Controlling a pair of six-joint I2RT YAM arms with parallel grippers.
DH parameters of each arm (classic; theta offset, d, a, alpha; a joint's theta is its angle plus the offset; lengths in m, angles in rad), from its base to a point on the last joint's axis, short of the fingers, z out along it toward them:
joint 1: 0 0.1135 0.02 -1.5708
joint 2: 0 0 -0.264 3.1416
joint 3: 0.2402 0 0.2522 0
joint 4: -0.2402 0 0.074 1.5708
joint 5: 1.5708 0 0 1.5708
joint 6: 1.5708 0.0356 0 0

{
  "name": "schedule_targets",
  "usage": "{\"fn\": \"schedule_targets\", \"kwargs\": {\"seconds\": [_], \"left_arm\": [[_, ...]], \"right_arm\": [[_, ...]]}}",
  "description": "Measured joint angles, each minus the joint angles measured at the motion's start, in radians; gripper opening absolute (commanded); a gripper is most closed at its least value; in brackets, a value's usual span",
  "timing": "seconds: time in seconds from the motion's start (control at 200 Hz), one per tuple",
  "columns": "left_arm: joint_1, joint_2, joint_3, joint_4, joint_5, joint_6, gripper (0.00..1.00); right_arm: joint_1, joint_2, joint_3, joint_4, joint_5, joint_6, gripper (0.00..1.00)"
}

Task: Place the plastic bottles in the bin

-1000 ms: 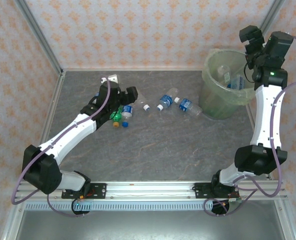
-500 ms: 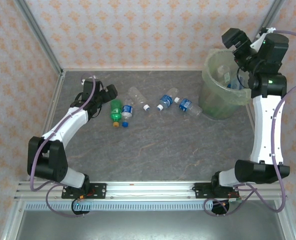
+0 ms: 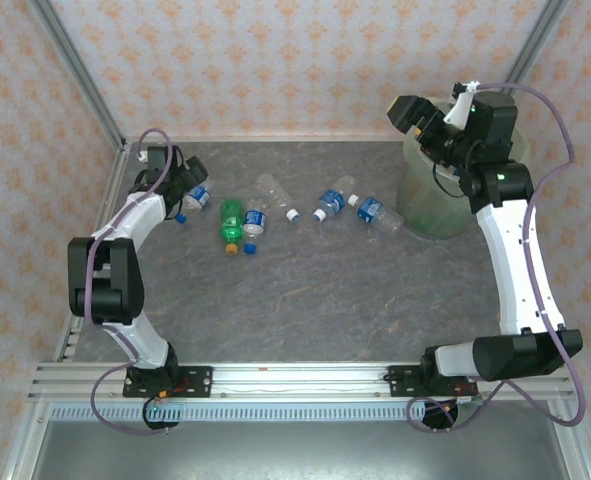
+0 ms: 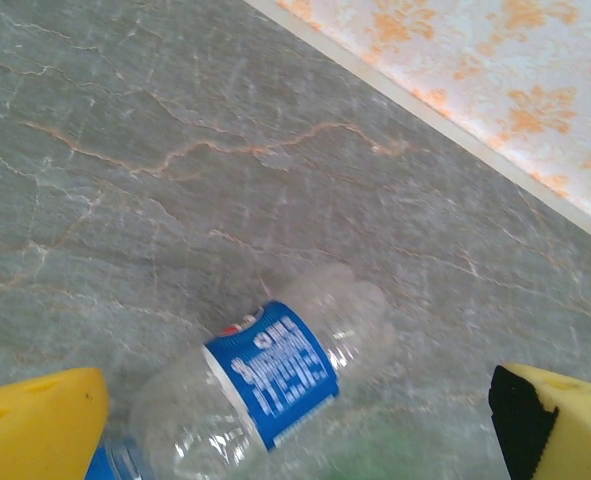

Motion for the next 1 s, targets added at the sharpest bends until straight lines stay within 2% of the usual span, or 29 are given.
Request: {"fn": "schedule_targets", "kwargs": {"seconds": [0.36,0.696,0.996], "left_arm": [[0.069,0.157,0.036,0.011,0.104,-0.004,0.99],[0.068,0.169,-0.004,0.077,0.258,-0.023,0.99],[0.067,0.158,-0.082,0.095,0.354,-0.030,0.98]], "right_arm": [[0.002,-0.008,-0.001,0.008,0.005,-0.011,1.00],[0.002,-0.008,-0.007,0.015,0.012,-0.010,1.00],[0.002,-0.001,-0.042,0.053,0.012,-0.010,1.00]]}}
